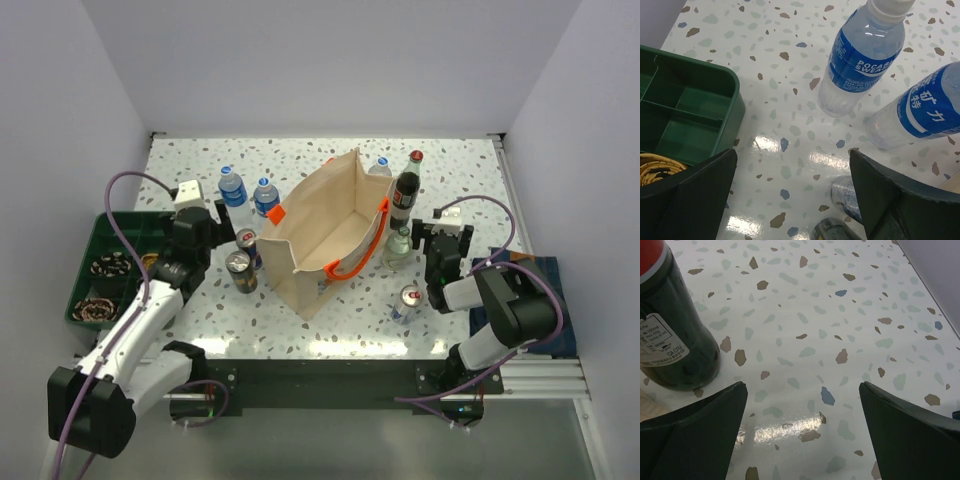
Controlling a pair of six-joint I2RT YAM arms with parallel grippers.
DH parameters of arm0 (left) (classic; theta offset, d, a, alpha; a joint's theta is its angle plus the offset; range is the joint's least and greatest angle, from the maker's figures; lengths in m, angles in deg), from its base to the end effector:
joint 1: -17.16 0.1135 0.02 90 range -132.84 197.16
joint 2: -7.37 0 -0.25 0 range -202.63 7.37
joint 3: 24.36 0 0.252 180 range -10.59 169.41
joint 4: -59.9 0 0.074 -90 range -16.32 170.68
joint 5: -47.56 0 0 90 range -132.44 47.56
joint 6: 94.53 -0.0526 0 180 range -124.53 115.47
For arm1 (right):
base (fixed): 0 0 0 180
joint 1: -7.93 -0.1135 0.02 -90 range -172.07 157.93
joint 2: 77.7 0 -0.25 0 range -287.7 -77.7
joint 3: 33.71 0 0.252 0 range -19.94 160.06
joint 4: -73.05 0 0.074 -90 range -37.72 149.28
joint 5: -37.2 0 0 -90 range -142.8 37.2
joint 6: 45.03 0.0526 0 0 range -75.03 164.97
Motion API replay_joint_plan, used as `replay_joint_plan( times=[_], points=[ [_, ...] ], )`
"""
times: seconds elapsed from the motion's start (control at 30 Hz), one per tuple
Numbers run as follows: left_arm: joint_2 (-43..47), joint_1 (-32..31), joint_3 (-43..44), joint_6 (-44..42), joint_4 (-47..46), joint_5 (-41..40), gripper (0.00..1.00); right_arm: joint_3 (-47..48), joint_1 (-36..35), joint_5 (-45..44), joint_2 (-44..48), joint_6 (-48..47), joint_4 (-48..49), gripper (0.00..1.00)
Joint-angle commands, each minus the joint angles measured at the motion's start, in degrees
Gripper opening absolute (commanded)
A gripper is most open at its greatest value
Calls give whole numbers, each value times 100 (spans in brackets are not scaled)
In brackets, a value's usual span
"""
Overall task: Place the beverage into the canvas bag
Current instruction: Pick up the drink from the center of the board.
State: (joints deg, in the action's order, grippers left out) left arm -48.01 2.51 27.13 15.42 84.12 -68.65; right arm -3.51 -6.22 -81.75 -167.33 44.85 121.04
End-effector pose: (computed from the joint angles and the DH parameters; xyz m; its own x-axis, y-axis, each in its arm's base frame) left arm 0.2345 -0.0373 0.2450 -0.3773 -0.2178 -0.9001 -0.2965 0.9492 -0.1053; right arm 0.2624 0.0399 0.1227 -0.1928 -0.0505 -0.9799 0.2457 0.9644 -0.0981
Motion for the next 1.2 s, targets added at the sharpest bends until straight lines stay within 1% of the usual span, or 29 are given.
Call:
replay_joint_plan(
  times=[0.0,0.13,0.23,0.37,0.47,0.53,0.6,0.7,0.77,0.87,0.93,0.97,1.0,1.03,1.1,1.17],
  points=[
    [307,-11,-45,-52,-288,99,100,89,-9,-111,-2,-41,434,99],
    [247,-11,51,-34,-165,-251,100,115,0,-93,6,-23,355,99],
    [132,-2,148,-70,-77,-296,100,115,9,-85,6,-32,363,99],
    [97,-11,61,-43,-164,-147,100,63,0,-224,15,-32,477,99],
    [88,-11,52,-43,-139,46,100,28,9,-191,234,-32,276,99],
    [36,-11,69,-87,-103,3,100,-104,0,-199,200,-32,695,99],
    [-43,-11,113,-140,-59,-207,100,-350,-35,-216,208,-76,1169,99],
    [-192,-11,227,-201,2,-235,100,-544,-44,-199,235,-93,1470,98],
    [-245,-11,263,-228,-24,-209,100,-518,-44,-207,226,-102,1471,99],
    [-325,-11,289,-237,-85,-191,100,-343,-53,-146,270,-128,1156,98],
    [-351,-11,289,-245,-94,-173,100,-176,-53,-111,462,-137,525,99],
    [-360,-11,289,-263,-103,-173,100,78,-61,-111,559,-137,182,99],
    [-360,-11,289,-263,-103,-173,100,211,-61,-102,664,-137,-456,98],
    [-360,-11,280,-280,-121,-164,100,334,-61,-59,805,-146,-724,99],
    [-360,-11,254,-289,-165,-156,100,493,-53,-76,902,-137,-1033,99],
    [-360,-11,228,-289,-182,-147,100,362,-61,-154,1025,-120,-912,99]
  ],
)
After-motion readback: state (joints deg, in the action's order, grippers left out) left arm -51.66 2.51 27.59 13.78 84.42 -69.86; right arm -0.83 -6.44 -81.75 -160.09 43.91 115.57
